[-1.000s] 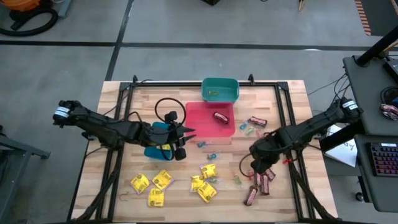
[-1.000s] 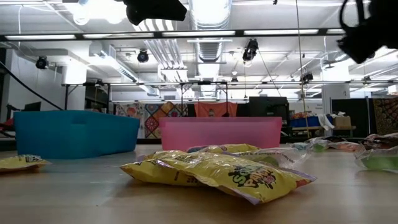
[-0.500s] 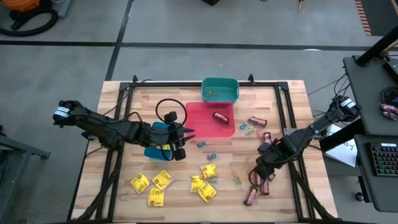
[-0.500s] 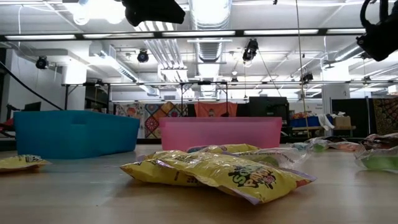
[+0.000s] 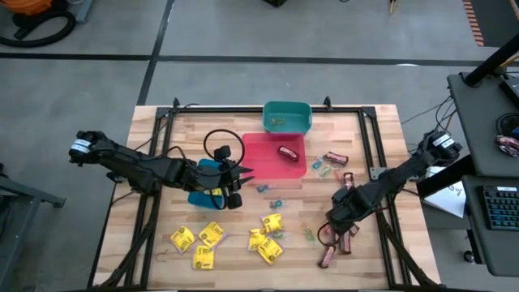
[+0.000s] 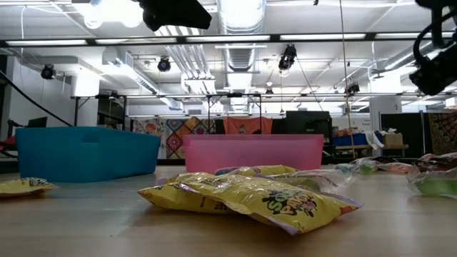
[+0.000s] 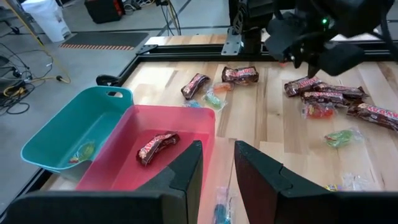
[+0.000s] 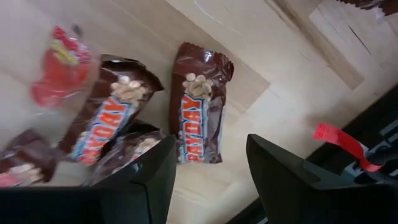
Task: Sort candy
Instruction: Put the brown chocolate bar into the red bin
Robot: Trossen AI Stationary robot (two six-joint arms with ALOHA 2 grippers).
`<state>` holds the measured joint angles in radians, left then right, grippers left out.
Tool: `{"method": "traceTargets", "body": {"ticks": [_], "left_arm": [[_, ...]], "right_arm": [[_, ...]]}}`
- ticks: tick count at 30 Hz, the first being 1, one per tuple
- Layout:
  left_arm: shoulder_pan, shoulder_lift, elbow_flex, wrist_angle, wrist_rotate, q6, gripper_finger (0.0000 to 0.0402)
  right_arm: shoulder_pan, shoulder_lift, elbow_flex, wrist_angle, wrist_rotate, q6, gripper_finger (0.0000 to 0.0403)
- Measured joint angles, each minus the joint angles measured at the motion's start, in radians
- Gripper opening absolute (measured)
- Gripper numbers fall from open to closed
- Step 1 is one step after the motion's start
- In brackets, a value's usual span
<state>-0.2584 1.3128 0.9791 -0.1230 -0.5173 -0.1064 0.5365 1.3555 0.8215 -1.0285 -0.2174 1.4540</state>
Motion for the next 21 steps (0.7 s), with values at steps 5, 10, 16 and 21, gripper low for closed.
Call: {"method": "traceTargets", "body": {"ticks": [5, 10, 16, 21], "left_arm": [[0.0, 0.0, 0.0, 0.0, 0.0, 0.0, 0.0077], [0.0, 0.0, 0.0, -0.001, 0.0, 0.0, 0.0077], [0.0, 0.0, 0.0, -0.001, 0.0, 0.0, 0.0077], [0.0, 0.005, 0.0, -0.001, 0.0, 0.0, 0.0077]], "right_arm": [[0.0, 0.071, -0.001, 0.026, -0.008, -0.042, 0.0187], [0.0, 0.125, -0.001, 0.078, -0.021, -0.077, 0.0187], [0.0, 0.179, -0.002, 0.077, -0.026, -0.112, 0.0169], [-0.002, 0.18, -0.002, 0.076, -0.038, -0.121, 0.0123]]}}
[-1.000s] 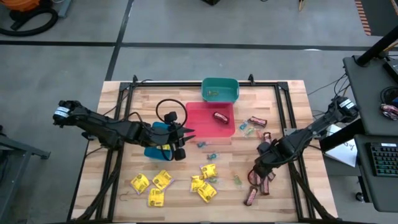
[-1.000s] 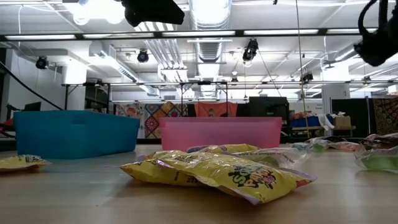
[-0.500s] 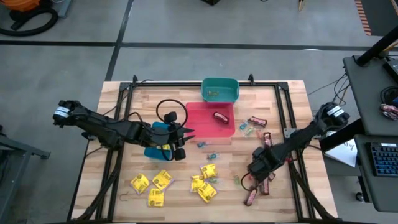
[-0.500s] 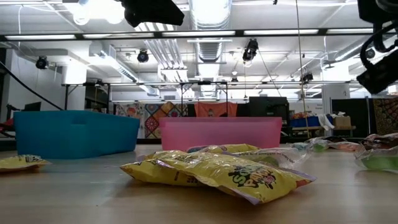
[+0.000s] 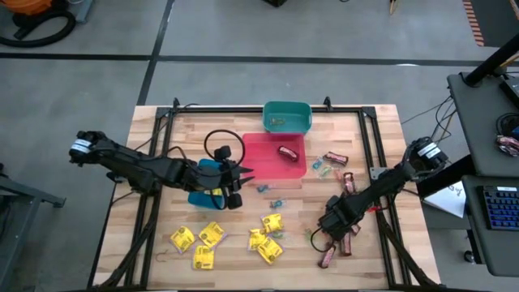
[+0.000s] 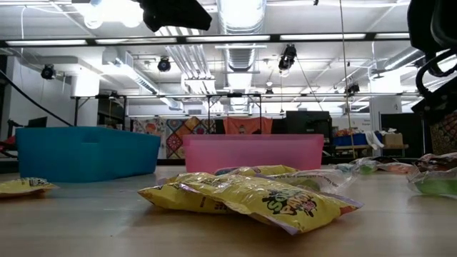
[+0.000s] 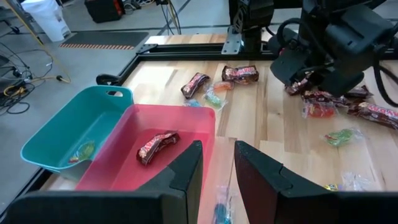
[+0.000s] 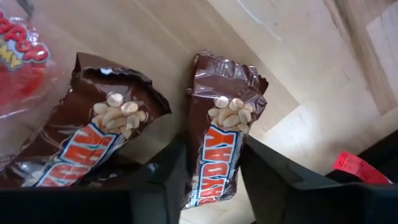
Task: Sort candy
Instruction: Put the brown chocolate bar into the red bin
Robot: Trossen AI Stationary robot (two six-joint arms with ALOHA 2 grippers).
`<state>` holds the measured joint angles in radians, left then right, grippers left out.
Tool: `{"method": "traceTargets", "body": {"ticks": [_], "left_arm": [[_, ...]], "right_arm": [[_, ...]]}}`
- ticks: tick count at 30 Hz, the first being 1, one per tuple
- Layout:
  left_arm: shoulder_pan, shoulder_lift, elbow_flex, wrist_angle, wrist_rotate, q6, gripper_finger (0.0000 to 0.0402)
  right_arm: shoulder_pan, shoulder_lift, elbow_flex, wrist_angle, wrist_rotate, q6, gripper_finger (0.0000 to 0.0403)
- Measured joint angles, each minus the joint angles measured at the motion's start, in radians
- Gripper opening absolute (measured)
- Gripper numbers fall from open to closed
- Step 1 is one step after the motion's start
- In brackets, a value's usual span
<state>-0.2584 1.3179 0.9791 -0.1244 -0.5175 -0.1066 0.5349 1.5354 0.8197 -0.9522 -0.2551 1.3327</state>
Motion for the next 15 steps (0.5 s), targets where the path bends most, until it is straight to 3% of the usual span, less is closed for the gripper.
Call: {"method": "traceTargets", "body": {"ticks": [6, 15], "left_arm": [[0.0, 0.019, 0.0, -0.001, 0.0, 0.0, 0.0077], [-0.003, 0.021, 0.0, 0.003, -0.017, -0.008, 0.0077]], "right_arm": [[-0.012, -0.034, 0.0, -0.004, -0.005, 0.001, 0.0079], [-0.06, -0.136, 0.03, -0.11, 0.001, -0.01, 0.0068]]}}
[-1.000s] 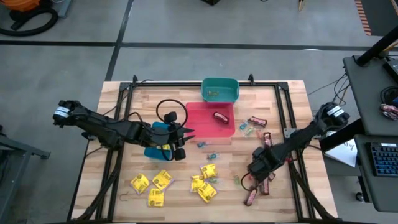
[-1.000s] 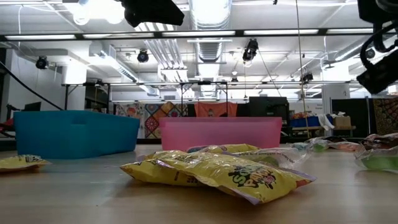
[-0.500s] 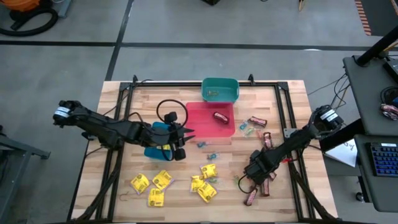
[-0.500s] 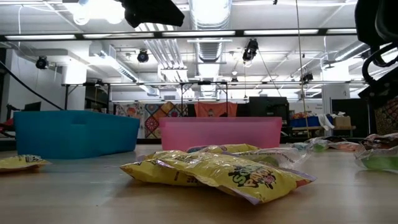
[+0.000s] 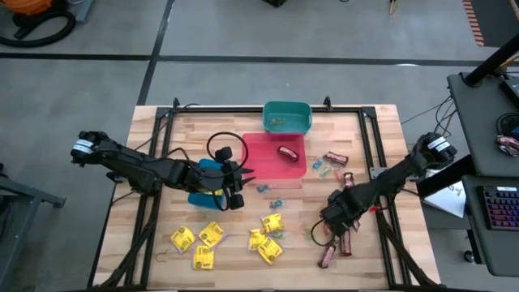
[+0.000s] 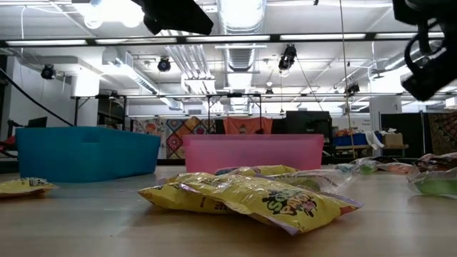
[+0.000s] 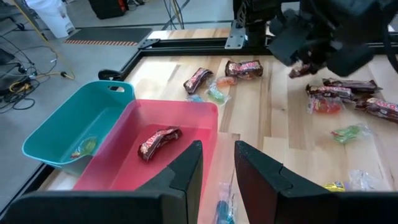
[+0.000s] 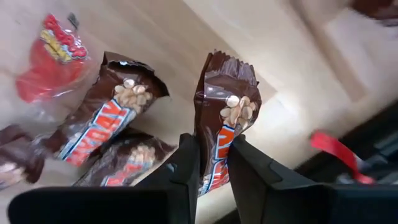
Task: Sort candy
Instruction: Put the brown chocolate bar into the red bin
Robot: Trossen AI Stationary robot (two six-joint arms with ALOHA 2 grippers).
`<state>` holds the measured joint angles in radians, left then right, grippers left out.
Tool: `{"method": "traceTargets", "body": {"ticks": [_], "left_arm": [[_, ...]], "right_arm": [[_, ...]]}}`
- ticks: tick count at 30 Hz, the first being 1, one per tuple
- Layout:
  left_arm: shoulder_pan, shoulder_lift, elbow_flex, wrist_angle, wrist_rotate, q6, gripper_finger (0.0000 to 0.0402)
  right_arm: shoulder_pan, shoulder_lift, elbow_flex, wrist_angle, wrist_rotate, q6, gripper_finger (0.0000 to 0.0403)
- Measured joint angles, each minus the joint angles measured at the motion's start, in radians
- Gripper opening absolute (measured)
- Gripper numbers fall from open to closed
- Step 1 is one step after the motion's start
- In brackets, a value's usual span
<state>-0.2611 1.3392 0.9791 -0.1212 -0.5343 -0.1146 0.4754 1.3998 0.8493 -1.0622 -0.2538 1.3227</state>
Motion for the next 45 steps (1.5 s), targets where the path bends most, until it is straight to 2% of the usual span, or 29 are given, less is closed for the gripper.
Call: {"method": "traceTargets", "body": {"ticks": [5, 9, 13, 18, 26, 32, 39, 45], "left_arm": [[-0.005, -0.004, 0.0, -0.011, 0.0, 0.0, 0.0077], [-0.02, -0.03, 0.0, -0.07, 0.0, -0.013, 0.0077], [-0.04, -0.062, 0.0, -0.117, -0.002, -0.04, 0.0077], [-0.07, -0.091, 0.0, -0.197, -0.002, -0.1, 0.0077], [-0.125, -0.104, 0.0, -0.333, -0.002, -0.278, 0.0077], [-0.184, -0.104, 0.0, -0.352, -0.002, -0.336, 0.0077], [-0.235, -0.109, 0.0, -0.369, -0.002, -0.39, 0.0077], [-0.252, -0.109, 0.0, -0.408, -0.004, -0.442, 0.0077]], "right_arm": [[-0.058, -0.093, 0.064, -0.139, 0.092, -0.002, 0.0067], [-0.127, -0.15, 0.137, -0.151, 0.223, -0.076, 0.0067], [-0.211, -0.158, 0.227, -0.139, 0.379, -0.252, 0.0067], [-0.319, -0.123, 0.32, -0.001, 0.515, -0.567, 0.0067], [-0.475, -0.021, 0.366, 0.385, 0.535, -1.068, 0.0067], [-0.569, 0.093, 0.371, 0.594, 0.535, -1.266, 0.0068], [-0.65, 0.229, 0.409, 0.574, 0.535, -1.324, 0.0068], [-0.68, 0.32, 0.466, 0.429, 0.532, -1.334, 0.0068]]}}
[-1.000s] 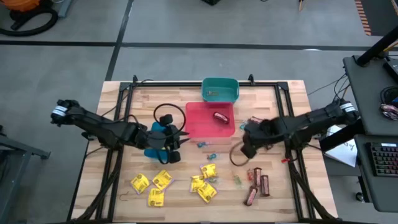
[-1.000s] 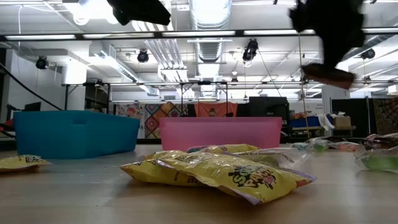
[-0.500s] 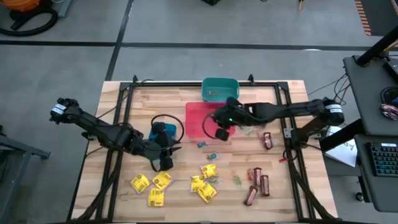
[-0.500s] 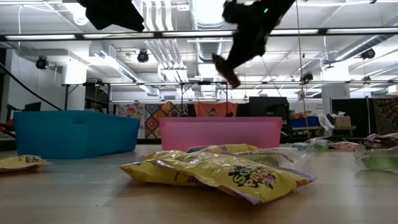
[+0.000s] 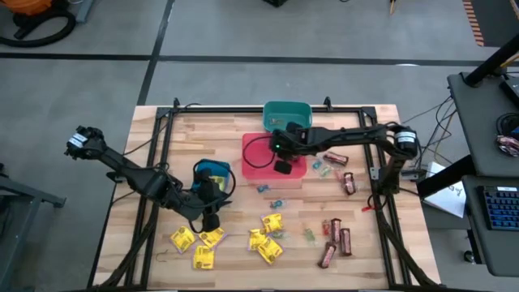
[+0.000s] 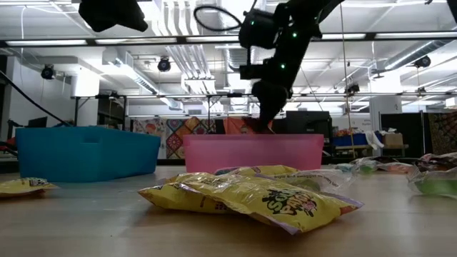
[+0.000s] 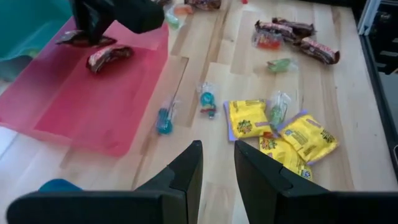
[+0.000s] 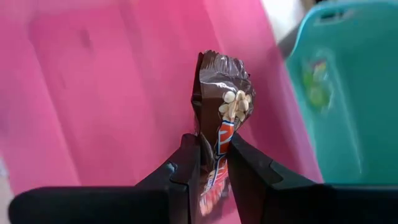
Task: Sort candy
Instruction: Put the brown chocolate bar into the red bin
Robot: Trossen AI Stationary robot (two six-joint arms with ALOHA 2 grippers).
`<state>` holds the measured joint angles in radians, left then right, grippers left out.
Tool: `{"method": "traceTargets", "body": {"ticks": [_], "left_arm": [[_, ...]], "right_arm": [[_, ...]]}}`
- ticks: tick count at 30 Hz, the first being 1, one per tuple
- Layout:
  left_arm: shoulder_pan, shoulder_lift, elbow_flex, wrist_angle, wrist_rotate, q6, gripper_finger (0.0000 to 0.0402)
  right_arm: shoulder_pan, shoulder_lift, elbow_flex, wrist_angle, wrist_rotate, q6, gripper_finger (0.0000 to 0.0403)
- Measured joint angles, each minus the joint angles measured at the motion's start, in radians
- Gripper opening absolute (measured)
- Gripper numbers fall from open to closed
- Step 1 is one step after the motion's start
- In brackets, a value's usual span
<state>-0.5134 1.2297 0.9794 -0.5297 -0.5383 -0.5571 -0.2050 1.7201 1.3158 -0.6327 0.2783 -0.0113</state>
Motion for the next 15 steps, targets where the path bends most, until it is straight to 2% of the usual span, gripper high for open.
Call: {"method": "traceTargets", "body": {"ticks": [8, 15], "left_arm": [[-0.001, 0.0, 0.0, -0.007, -0.01, -0.006, 0.0077], [0.0, 0.004, 0.0, -0.017, -0.03, -0.005, 0.0077]], "right_arm": [[0.0, 0.044, 0.026, -0.128, -0.001, -0.035, 0.0071], [-0.001, 0.034, 0.022, -0.128, -0.05, -0.033, 0.0121]]}}
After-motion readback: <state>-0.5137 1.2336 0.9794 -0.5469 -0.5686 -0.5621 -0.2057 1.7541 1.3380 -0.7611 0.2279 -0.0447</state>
